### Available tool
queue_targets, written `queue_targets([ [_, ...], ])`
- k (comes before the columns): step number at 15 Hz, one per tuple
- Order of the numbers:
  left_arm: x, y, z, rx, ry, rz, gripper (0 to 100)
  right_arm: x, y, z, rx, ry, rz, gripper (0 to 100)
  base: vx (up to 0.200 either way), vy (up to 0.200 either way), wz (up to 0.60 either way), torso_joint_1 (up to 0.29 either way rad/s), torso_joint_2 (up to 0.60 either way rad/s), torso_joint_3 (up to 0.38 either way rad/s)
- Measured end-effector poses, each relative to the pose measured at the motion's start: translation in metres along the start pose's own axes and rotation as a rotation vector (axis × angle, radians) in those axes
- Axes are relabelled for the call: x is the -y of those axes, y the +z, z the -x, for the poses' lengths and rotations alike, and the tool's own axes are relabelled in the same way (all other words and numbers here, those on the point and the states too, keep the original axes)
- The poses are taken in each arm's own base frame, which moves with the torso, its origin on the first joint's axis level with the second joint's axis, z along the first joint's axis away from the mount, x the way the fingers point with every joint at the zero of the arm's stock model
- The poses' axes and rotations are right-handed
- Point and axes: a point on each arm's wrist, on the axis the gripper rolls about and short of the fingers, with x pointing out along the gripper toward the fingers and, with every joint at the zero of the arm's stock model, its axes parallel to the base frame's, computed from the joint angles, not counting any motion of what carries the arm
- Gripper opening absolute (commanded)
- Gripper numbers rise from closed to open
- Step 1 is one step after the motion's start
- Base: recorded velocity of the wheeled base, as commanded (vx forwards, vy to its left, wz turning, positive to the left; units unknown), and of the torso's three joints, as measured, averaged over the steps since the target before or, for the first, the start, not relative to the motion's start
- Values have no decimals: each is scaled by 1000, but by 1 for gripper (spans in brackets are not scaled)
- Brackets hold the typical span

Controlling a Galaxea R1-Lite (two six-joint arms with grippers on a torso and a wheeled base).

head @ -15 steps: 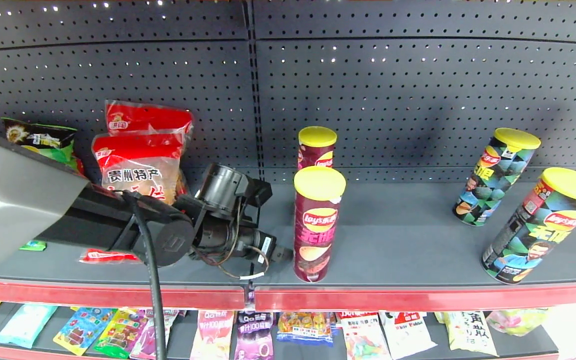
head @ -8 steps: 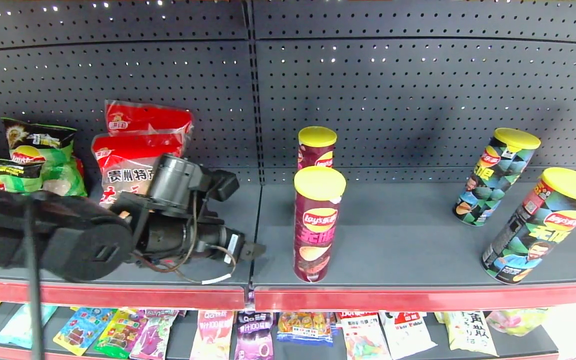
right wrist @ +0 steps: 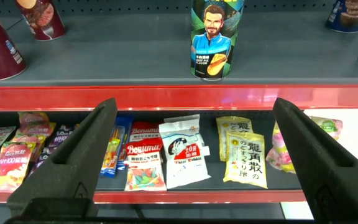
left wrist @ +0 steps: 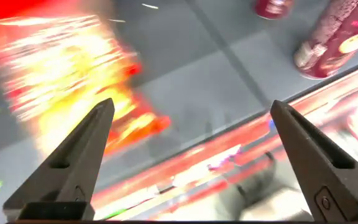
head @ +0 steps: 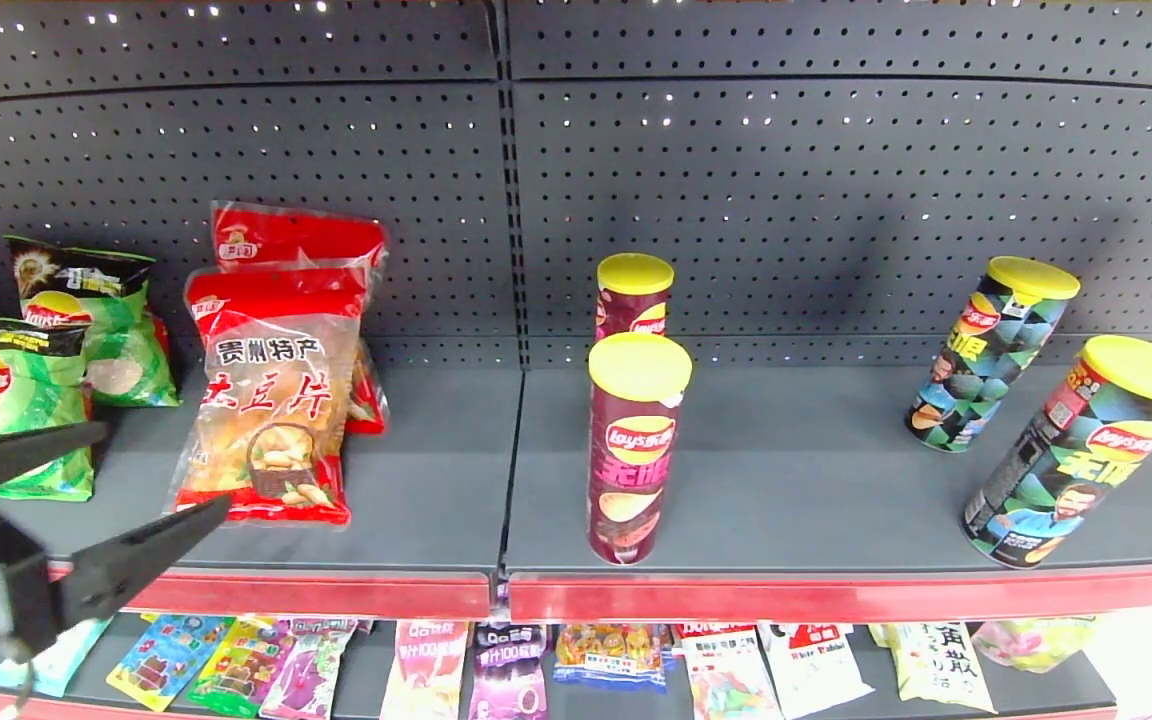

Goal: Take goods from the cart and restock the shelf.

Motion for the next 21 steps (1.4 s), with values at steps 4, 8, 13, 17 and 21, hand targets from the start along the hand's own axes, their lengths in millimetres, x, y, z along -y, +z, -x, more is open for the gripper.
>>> queue_targets([
  [4,13,-58,83,143,160,16,100,0,0,0,0,0,0,100,0,0,0,0,0,0],
  [8,26,-116,100,250,284,71,100,0,0,0,0,0,0,100,0,0,0,0,0,0],
  [13,29,-150,85,239,360,106,100,0,0,0,0,0,0,100,0,0,0,0,0,0],
  [17,31,-167,74,239,361,214,100,0,0,0,0,0,3,100,0,0,0,0,0,0],
  [21,33,-168,73,250,267,189,100,0,0,0,0,0,3,100,0,0,0,0,0,0],
])
